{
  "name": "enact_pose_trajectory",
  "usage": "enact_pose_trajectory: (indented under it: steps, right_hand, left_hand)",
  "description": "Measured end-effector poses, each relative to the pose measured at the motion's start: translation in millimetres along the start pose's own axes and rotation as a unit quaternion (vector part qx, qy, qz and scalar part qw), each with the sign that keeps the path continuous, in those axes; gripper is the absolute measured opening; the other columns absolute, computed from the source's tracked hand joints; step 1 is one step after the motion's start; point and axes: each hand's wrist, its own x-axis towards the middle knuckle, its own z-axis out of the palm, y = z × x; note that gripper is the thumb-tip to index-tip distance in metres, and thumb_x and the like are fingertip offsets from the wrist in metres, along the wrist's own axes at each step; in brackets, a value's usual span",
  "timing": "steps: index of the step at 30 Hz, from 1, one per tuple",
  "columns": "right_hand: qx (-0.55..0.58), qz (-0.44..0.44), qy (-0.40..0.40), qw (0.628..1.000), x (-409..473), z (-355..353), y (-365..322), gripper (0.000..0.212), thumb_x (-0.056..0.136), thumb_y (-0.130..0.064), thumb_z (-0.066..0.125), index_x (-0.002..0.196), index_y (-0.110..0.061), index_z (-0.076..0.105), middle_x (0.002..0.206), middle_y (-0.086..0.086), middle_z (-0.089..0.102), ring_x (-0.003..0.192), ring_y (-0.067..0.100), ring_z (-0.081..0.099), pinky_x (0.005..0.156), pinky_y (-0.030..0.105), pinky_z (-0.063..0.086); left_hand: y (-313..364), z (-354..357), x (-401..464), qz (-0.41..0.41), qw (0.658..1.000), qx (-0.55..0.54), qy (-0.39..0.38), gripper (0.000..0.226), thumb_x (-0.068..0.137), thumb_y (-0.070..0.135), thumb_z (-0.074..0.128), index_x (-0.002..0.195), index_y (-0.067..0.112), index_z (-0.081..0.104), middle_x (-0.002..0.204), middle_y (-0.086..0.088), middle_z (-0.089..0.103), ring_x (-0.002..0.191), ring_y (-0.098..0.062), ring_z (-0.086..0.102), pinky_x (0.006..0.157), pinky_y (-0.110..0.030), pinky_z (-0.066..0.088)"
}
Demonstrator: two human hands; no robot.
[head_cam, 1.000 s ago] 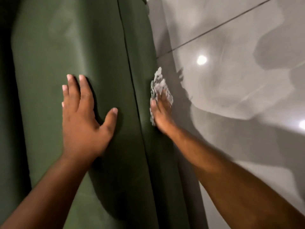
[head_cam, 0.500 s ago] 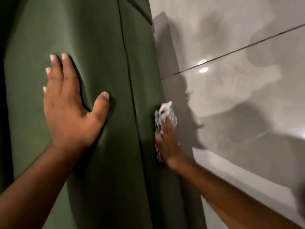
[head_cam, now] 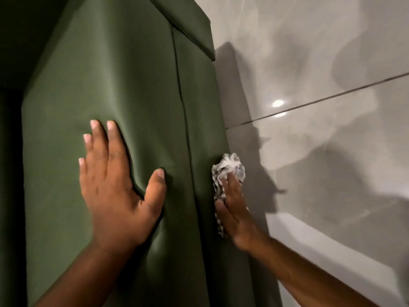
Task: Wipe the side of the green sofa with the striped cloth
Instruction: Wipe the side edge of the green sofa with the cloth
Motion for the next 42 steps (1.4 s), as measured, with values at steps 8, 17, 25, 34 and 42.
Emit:
enact_pose_trajectory:
  steps: [8, 17, 25, 34, 42]
  right_hand:
    - [-0.038, -0.027, 0.080, 0.996, 129, -7, -7, 0.058, 0.097, -0.048, 0.025, 0.145, -0.024, 0.004, 0.159, 0.022, 0.008, 0.148, 0.034, 0.004, 0.119, 0.058, 0.008]
    - [0.019, 0.086, 0.079, 0.993, 290, -35, -66, 0.063, 0.094, -0.054, 0.029, 0.150, -0.027, 0.015, 0.163, 0.010, 0.009, 0.149, 0.031, 0.007, 0.121, 0.052, 0.009]
    - [-0.016, 0.011, 0.076, 0.997, 79, 4, -56, 0.054, 0.101, -0.030, 0.041, 0.149, -0.018, 0.019, 0.161, 0.017, 0.008, 0.149, 0.033, 0.003, 0.120, 0.054, 0.009]
    - [-0.001, 0.138, -0.019, 0.990, -207, 57, -31, 0.060, 0.092, -0.048, 0.027, 0.141, -0.039, -0.006, 0.162, 0.005, -0.010, 0.148, 0.024, -0.013, 0.120, 0.049, -0.005]
    - [-0.025, 0.158, -0.003, 0.987, -313, 79, -28, 0.059, 0.102, -0.025, 0.041, 0.143, -0.028, -0.001, 0.161, 0.013, -0.005, 0.148, 0.029, -0.007, 0.121, 0.044, -0.001]
  left_hand:
    - [2, 9, 0, 0.000, 1.000, 0.005, 0.011, 0.090, 0.083, 0.052, 0.045, 0.157, 0.016, 0.009, 0.167, -0.010, 0.004, 0.154, -0.023, 0.000, 0.122, -0.042, 0.000]
    - [-2, 12, -1, -0.003, 1.000, 0.007, 0.021, 0.090, 0.083, 0.054, 0.043, 0.157, 0.015, 0.009, 0.166, -0.014, 0.005, 0.154, -0.030, 0.002, 0.122, -0.050, 0.003]
    - [0, 1, -3, -0.010, 1.000, 0.014, -0.002, 0.087, 0.084, 0.053, 0.042, 0.157, 0.021, 0.007, 0.167, -0.009, 0.002, 0.154, -0.029, 0.002, 0.124, -0.050, 0.004]
    - [4, -35, -161, 0.009, 0.996, 0.002, -0.087, 0.067, 0.096, 0.030, 0.035, 0.157, 0.012, 0.012, 0.166, -0.013, 0.003, 0.154, -0.032, 0.002, 0.122, -0.038, 0.004]
    - [-4, -47, -349, -0.043, 0.995, -0.017, -0.084, 0.063, 0.097, 0.024, 0.037, 0.155, 0.007, 0.017, 0.163, -0.003, 0.000, 0.154, -0.023, -0.003, 0.126, -0.037, 0.005]
